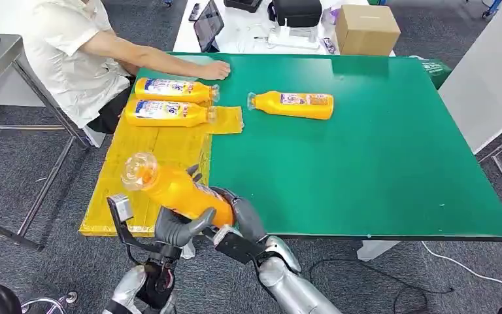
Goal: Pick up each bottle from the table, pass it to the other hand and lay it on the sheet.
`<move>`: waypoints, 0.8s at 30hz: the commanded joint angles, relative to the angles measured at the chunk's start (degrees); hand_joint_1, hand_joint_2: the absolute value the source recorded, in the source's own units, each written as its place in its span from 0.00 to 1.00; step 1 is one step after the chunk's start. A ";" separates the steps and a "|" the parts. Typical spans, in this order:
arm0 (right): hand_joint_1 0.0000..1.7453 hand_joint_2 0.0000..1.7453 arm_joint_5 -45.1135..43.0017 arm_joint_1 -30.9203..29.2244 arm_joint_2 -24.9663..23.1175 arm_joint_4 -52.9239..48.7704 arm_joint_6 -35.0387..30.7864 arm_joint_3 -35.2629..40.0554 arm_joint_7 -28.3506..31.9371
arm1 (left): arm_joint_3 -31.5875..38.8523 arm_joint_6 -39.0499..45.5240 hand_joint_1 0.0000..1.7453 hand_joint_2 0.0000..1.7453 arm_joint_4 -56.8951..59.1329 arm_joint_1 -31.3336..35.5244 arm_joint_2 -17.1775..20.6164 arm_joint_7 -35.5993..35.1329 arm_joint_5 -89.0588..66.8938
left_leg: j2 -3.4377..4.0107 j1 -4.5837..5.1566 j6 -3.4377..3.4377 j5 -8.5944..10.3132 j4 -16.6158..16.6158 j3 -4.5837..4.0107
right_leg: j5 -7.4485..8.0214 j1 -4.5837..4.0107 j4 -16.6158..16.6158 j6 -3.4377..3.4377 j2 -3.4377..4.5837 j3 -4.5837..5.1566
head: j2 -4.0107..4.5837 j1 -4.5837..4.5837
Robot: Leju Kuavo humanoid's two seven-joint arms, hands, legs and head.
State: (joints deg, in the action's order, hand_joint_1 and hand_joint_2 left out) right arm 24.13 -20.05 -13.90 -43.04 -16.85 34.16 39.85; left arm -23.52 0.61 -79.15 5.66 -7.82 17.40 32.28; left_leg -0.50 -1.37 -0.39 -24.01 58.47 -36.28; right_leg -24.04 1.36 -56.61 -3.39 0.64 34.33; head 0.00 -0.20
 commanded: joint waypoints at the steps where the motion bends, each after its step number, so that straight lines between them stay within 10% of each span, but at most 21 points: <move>1: 0.00 1.00 -0.94 -1.77 -0.24 7.00 1.98 4.16 0.07 | -0.57 -0.86 1.00 1.00 4.40 4.82 -0.81 1.20 1.07 | -0.13 -0.04 0.11 -0.06 -0.05 0.28 | -0.10 -0.09 0.09 0.18 -0.24 -0.37 | 0.00 -0.02; 2: 0.00 1.00 -1.47 -1.64 -0.32 7.09 2.71 4.10 -0.10 | -0.45 -0.86 1.00 1.00 3.77 4.63 -0.79 1.33 1.00 | -0.14 -0.03 0.10 -0.05 -0.04 0.22 | -0.09 -0.08 0.07 0.15 -0.24 -0.31 | 0.00 -0.02; 3: 0.00 0.00 -1.74 -1.39 -0.18 6.52 3.37 4.51 0.15 | -0.08 -0.74 1.00 1.00 3.24 4.61 -0.82 2.10 0.81 | -0.10 -0.02 0.08 -0.04 -0.04 0.18 | -0.08 -0.06 0.06 0.13 -0.18 -0.26 | 0.00 -0.02; 24: 0.00 0.00 -6.43 7.02 3.36 -10.79 -10.23 13.30 0.15 | 11.56 17.17 1.00 1.00 5.20 9.17 3.70 4.11 -13.30 | -0.02 -0.05 0.07 -0.03 -0.07 0.19 | -0.04 -0.08 0.04 0.17 -0.10 -0.17 | 0.00 0.00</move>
State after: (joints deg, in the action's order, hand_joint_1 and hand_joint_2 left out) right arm 18.16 -13.24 -13.20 -51.41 -26.45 42.89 40.13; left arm -15.51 17.29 -79.14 9.93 -6.08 21.97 19.58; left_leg -0.50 -1.42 -0.40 -24.02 58.46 -36.32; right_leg -24.05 1.32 -56.62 -3.38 0.64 34.39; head 0.00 -0.20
